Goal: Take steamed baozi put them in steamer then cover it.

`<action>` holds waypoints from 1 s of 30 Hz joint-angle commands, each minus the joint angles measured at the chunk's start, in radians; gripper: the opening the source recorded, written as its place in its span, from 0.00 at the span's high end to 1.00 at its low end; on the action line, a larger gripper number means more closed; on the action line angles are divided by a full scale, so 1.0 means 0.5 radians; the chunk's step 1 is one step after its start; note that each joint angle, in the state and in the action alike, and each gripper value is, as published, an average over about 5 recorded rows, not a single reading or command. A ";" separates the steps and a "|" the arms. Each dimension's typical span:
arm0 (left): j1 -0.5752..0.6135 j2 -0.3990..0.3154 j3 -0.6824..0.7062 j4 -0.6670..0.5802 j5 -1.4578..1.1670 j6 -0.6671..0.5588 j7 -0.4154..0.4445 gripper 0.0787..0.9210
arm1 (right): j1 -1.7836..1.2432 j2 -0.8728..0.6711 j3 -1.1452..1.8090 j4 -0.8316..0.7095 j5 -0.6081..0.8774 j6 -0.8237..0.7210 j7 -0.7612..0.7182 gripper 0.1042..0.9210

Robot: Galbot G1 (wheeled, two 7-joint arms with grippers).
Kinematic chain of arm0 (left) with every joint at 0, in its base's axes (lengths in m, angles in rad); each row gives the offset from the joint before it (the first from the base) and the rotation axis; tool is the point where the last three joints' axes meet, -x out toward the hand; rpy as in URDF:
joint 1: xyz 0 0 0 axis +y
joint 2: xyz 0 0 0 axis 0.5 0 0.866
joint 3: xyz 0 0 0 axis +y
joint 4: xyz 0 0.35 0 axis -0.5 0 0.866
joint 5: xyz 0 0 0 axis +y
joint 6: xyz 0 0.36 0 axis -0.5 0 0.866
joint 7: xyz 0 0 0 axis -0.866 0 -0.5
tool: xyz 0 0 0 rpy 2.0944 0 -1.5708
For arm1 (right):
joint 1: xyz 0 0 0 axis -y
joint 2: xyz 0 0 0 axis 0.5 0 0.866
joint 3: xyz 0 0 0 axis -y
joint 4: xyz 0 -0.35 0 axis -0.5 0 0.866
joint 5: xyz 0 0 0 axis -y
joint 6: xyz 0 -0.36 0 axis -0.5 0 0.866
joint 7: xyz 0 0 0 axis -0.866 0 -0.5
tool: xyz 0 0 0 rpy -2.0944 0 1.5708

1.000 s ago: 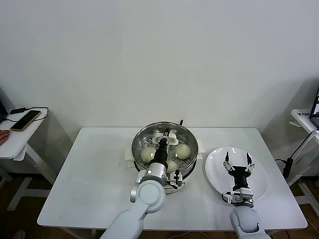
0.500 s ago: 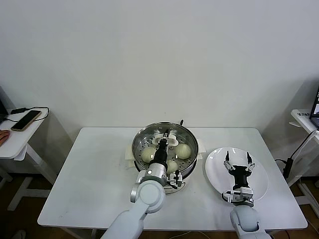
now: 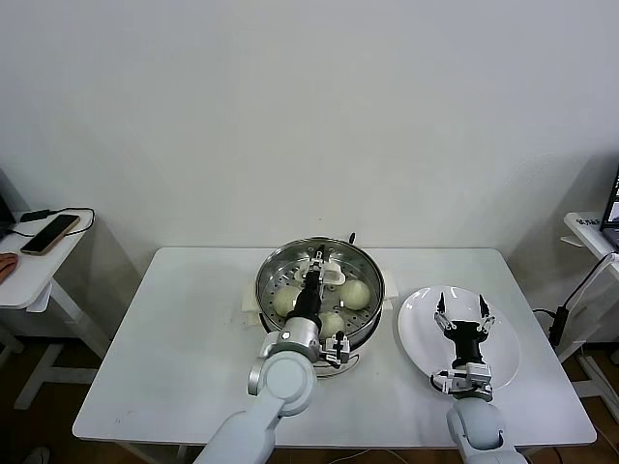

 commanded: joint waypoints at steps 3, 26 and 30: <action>0.160 0.135 0.020 -0.359 -0.124 0.014 0.039 0.48 | 0.007 -0.008 -0.001 0.006 -0.003 -0.003 0.006 0.12; 0.518 0.496 -0.934 -0.691 -2.301 -0.097 -0.837 0.12 | -0.136 -0.131 -0.100 0.280 0.459 -0.272 -0.180 0.12; 0.531 0.497 -1.102 -0.346 -2.801 -0.419 -0.939 0.12 | -0.172 -0.148 -0.089 0.345 0.619 -0.331 -0.262 0.12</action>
